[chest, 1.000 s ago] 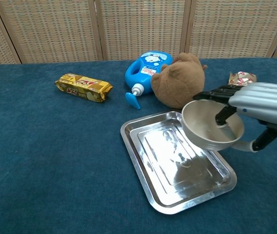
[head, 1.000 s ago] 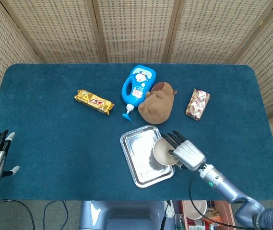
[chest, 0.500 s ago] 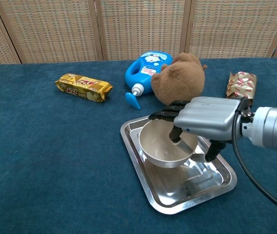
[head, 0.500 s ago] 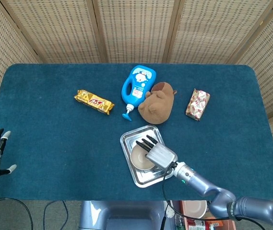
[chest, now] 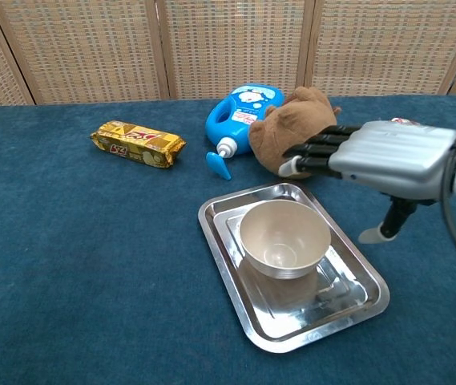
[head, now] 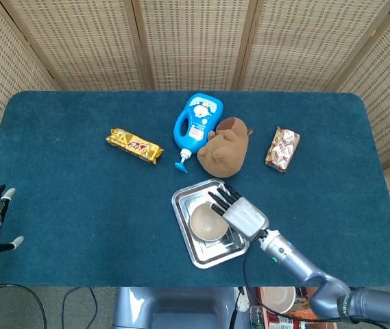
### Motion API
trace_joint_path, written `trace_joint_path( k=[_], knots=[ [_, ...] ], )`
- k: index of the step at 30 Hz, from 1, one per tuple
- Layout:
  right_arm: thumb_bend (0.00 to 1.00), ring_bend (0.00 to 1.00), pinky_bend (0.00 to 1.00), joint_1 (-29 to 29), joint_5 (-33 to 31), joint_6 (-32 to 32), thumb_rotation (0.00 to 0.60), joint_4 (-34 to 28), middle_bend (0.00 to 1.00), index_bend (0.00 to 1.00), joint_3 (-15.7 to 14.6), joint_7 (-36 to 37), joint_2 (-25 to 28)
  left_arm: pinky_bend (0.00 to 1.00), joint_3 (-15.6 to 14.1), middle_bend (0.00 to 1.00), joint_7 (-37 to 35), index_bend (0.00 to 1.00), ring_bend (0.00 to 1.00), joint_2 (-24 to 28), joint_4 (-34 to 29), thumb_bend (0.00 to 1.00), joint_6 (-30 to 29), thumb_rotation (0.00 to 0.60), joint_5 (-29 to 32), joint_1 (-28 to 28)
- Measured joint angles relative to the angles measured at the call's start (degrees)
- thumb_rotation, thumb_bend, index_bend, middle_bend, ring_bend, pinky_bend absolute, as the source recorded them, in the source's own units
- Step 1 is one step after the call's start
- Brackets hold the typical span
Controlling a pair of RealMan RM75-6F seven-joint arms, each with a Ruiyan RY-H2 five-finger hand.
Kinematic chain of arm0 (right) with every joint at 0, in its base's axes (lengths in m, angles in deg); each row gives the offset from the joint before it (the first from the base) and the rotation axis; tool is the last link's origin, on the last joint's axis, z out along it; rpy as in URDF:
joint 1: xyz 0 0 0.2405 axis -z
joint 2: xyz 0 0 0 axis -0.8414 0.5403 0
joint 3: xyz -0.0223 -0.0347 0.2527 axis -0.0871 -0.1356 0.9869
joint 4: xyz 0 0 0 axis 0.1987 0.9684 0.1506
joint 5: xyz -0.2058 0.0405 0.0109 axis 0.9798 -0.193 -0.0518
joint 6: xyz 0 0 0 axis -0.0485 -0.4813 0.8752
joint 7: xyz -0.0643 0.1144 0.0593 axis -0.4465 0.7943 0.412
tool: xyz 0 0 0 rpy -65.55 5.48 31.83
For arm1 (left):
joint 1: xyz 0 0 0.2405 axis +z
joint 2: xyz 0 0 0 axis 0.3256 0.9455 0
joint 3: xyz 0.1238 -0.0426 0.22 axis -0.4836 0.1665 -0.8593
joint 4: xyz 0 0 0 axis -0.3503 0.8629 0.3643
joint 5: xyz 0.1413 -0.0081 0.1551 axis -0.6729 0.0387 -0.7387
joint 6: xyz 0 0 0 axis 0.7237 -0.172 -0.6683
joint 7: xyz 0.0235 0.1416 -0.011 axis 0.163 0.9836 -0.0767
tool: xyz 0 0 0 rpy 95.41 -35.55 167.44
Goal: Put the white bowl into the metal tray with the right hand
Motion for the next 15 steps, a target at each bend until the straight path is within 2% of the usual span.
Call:
trace_joint_path(
  k=[1, 5, 9, 15],
  knots=[
    [0.17, 0.0, 0.0, 1.0, 0.4, -1.7, 0.6, -0.4, 0.0, 0.06, -0.3, 0.8, 1.4, 0.0, -0.1, 0.0, -0.1, 0.0, 0.0, 0.0, -0.1, 0.0, -0.1, 0.6, -0.2, 0.0],
    [0.0, 0.0, 0.0, 4.5, 1.2, -6.7, 0.6, -0.7, 0.0, 0.06, -1.4, 4.6, 5.6, 0.0, -0.3, 0.0, -0.7, 0.0, 0.0, 0.3, -0.3, 0.0, -0.4, 0.6, -0.7, 0.3],
    [0.0, 0.0, 0.0, 8.9, 0.5, -11.7, 0.6, 0.7, 0.0, 0.04, -2.2, 10.8, 7.9, 0.0, -0.6, 0.0, -1.7, 0.0, 0.0, 0.8, -0.6, 0.0, -1.5, 0.6, -2.0, 0.7],
    [0.0, 0.0, 0.0, 17.5, 0.1, -22.5, 0.6, 4.1, 0.0, 0.0, -3.7, 22.1, 8.9, 0.0, -1.1, 0.0, -2.8, 0.0, 0.0, 1.0, -0.6, 0.0, -3.7, 0.6, -4.7, 1.4]
  ],
)
